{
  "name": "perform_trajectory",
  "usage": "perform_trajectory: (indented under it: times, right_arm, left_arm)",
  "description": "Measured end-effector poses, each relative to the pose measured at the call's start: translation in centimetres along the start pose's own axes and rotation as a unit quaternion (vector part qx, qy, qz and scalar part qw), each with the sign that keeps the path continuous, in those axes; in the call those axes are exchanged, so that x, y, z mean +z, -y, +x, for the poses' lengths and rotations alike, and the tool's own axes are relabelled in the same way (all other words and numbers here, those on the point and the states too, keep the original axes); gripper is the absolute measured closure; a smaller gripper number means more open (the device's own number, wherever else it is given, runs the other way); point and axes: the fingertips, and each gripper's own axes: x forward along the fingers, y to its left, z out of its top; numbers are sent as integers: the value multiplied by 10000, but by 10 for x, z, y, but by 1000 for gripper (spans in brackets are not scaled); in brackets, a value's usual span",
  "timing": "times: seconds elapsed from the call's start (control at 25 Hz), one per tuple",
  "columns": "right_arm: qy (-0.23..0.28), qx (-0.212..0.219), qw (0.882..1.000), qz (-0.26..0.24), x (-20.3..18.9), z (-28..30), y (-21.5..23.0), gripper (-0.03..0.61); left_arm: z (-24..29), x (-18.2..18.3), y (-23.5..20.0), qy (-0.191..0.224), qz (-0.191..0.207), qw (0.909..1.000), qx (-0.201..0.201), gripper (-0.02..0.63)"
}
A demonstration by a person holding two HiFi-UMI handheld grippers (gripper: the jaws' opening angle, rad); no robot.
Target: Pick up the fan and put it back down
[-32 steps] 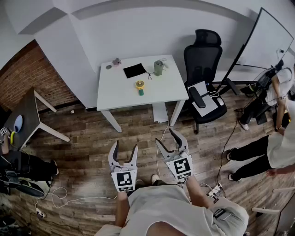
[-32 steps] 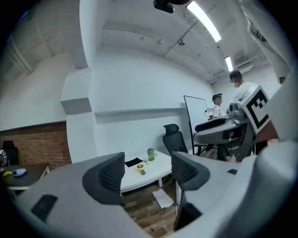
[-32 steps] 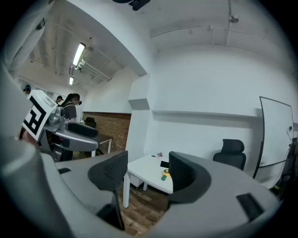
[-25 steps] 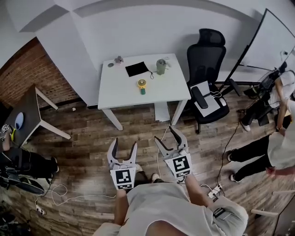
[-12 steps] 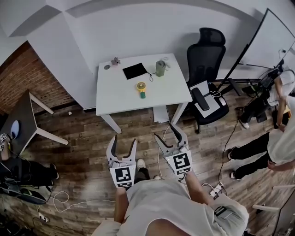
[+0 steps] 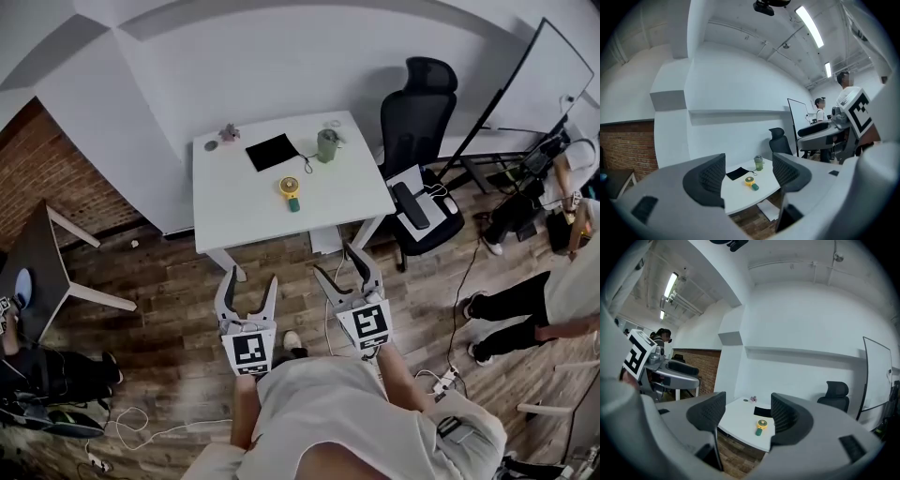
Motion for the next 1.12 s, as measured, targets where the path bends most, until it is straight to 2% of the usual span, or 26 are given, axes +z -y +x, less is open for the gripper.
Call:
perform_trajectory:
  times: [0.44, 1.12]
  right_arm:
    - [-37, -241, 9997, -81, 9, 61, -8, 261]
    - [-169, -268, 9994, -131, -1, 139, 14, 247]
  left_arm:
    - [44, -10, -49, 95, -49, 9994, -332, 290]
    - [115, -30, -90, 39, -210, 9991, -376, 273]
